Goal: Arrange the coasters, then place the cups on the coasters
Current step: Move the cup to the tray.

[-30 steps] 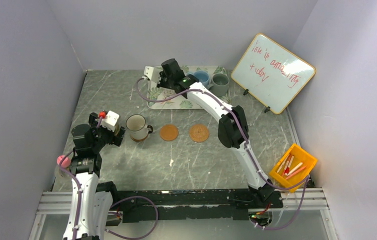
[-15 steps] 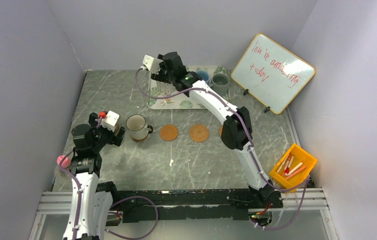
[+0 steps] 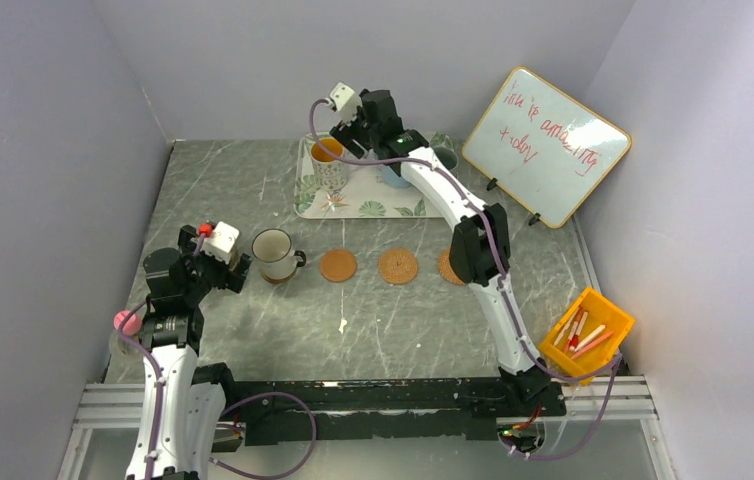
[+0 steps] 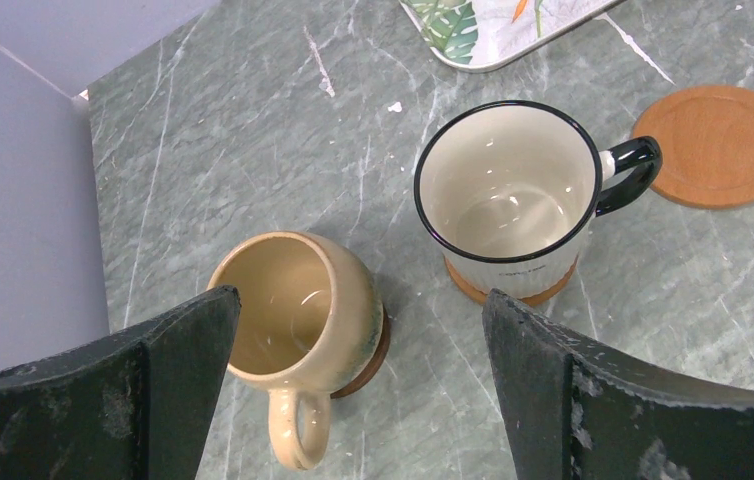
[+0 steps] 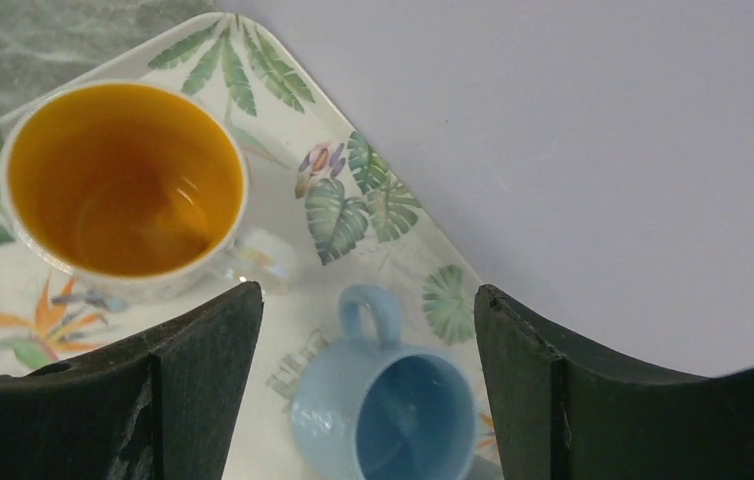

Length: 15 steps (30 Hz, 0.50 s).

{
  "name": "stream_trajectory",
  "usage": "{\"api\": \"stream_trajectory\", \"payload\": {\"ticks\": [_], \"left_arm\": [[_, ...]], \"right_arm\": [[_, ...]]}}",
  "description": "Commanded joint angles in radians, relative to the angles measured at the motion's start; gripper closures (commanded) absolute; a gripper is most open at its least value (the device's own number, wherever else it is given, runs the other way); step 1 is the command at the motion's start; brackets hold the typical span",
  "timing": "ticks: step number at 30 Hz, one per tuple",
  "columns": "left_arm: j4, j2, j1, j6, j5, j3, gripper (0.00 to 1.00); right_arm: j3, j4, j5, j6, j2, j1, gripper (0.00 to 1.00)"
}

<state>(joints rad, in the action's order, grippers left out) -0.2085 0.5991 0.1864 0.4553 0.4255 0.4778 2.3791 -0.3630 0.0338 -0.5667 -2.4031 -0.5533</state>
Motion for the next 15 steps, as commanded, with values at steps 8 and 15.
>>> {"api": "stream_trajectory", "payload": {"ticks": [8, 15], "left_arm": [[0.001, 0.004, 0.003, 0.018, 0.021, 0.001, 0.04], [0.005, 0.015, 0.003, 0.02, 0.02, -0.001, 0.04]], "right_arm": [[0.27, 0.22, 0.305, 0.269, -0.275, 0.005, 0.17], [0.31, 0.221, 0.279, 0.239, -0.33, 0.012, 0.17]]}}
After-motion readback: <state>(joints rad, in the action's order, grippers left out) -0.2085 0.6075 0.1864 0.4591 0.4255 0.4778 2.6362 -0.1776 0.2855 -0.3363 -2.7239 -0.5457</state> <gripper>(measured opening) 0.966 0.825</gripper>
